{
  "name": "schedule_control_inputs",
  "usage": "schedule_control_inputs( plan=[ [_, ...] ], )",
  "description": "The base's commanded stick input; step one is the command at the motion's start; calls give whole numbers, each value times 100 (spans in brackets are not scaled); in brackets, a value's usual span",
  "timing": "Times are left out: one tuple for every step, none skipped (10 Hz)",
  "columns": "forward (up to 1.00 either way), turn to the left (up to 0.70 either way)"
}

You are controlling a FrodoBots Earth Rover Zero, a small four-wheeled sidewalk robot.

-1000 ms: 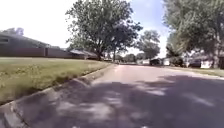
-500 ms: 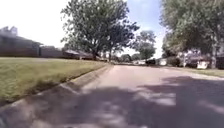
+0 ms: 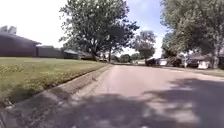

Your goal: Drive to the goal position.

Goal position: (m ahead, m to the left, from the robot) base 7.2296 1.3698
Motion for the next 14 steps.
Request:
schedule_control_inputs(
  plan=[
    [100,0],
    [100,0],
    [100,0],
    [100,0],
    [100,0],
    [100,-18],
    [100,-34],
    [100,-18],
    [100,0],
    [100,0],
    [100,0],
    [100,0],
    [100,0],
    [100,0]
  ],
)
